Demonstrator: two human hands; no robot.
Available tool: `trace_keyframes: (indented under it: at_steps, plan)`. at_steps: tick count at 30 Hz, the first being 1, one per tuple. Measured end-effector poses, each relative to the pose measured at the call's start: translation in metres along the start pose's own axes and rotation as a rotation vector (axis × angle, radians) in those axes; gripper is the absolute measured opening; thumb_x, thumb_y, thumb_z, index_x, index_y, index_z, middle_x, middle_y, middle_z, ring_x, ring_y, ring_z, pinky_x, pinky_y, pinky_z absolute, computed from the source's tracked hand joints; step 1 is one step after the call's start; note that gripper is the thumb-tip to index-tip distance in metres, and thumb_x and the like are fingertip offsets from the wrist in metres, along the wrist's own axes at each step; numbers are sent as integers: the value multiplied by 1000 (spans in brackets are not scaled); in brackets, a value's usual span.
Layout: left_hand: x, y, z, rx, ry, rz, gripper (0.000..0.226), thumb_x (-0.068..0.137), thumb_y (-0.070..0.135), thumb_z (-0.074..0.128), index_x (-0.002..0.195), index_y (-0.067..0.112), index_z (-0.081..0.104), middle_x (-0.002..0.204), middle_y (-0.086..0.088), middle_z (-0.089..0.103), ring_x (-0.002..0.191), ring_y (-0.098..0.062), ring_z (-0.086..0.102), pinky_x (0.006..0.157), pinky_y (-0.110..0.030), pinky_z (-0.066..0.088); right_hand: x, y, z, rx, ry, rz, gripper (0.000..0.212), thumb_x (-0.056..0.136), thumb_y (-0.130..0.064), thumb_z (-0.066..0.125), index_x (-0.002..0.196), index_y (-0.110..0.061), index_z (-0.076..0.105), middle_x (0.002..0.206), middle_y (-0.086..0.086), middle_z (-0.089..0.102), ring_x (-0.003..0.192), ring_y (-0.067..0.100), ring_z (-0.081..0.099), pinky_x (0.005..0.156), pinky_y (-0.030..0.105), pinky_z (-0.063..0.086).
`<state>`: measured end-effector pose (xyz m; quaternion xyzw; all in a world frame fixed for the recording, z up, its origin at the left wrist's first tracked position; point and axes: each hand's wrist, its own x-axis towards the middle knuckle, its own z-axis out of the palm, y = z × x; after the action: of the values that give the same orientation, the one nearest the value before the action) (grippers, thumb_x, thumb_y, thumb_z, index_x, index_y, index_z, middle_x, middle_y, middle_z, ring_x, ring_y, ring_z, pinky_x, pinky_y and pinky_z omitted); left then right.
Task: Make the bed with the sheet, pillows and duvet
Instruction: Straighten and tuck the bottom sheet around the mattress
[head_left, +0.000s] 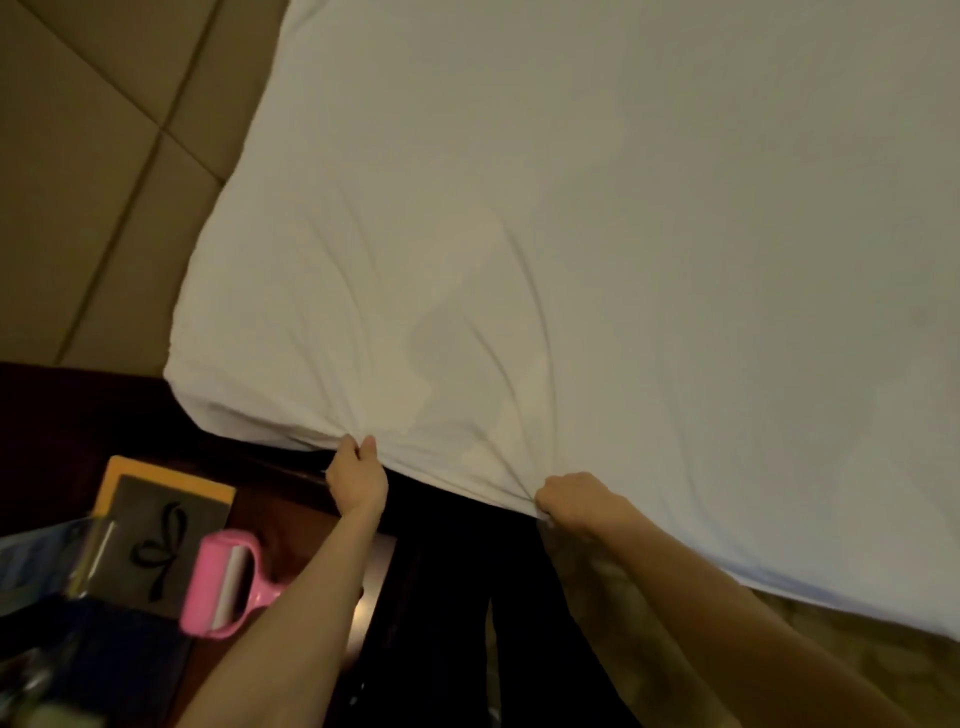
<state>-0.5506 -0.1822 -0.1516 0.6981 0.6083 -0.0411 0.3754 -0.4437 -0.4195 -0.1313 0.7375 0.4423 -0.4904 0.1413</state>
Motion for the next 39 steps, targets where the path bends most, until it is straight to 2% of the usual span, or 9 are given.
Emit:
trace_keyframes:
  at_steps: [6,10,14,18,22,26,31,35,39]
  plan:
    - [19,-6,-12,62,-75,-63,29,93,21,55,76,-4,55,96,-30,60,97,-42,55,84,-40,42,8,-9,-2,85,32,85,29,96,-18,41,118,-6,54,120,16,54,109,31,57,84,33,42]
    - [33,8,-25,129,-108,-107,32,90,27,58,79,-3,63,101,-29,63,98,-42,58,84,-39,45,17,-17,-17,105,124,43,22,94,-15,41,109,-5,55,112,16,57,99,32,59,70,31,35]
    - [63,7,-46,-148,45,-247,46,87,39,60,105,-3,60,112,-20,61,102,-36,58,91,-41,48,32,-31,-44,148,231,13,23,96,-16,38,113,-6,49,112,18,56,100,33,57,70,31,32]
    - [105,-4,-53,-209,60,-370,60,85,40,65,121,-7,54,126,-25,55,109,-41,58,89,-49,52,46,-47,-69,172,253,-17,25,97,-20,37,115,-6,47,111,18,56,96,33,57,69,31,32]
    - [120,-1,-57,-163,32,-387,47,84,28,69,117,-4,60,120,-24,60,102,-40,62,84,-48,55,58,-60,-90,172,274,-38,22,97,-20,36,112,-7,46,106,17,57,79,26,48,66,32,32]
    - [117,1,-59,-37,23,-323,40,89,24,62,117,-5,59,123,-24,59,113,-41,55,91,-41,48,71,-71,-108,184,275,-23,23,96,-21,37,112,-8,46,109,16,57,92,32,56,67,32,33]
    - [121,-5,-63,-37,-12,-289,31,90,18,52,105,-6,63,114,-26,63,107,-42,57,90,-42,49,84,-90,-130,136,246,-23,23,97,-23,37,111,-9,48,109,15,58,94,32,57,67,32,34]
    - [128,-14,-73,-184,9,-309,38,91,29,56,109,-4,58,116,-25,60,107,-41,58,91,-45,50,92,-107,-149,123,291,-28,21,96,-23,39,109,-9,48,108,12,58,94,32,56,68,32,36]
    - [153,-22,-83,-219,-28,-364,50,88,44,58,104,-3,58,108,-24,63,95,-40,63,81,-48,55,104,-128,-165,195,311,-32,24,94,-26,43,110,-8,47,109,12,55,100,31,55,75,36,41]
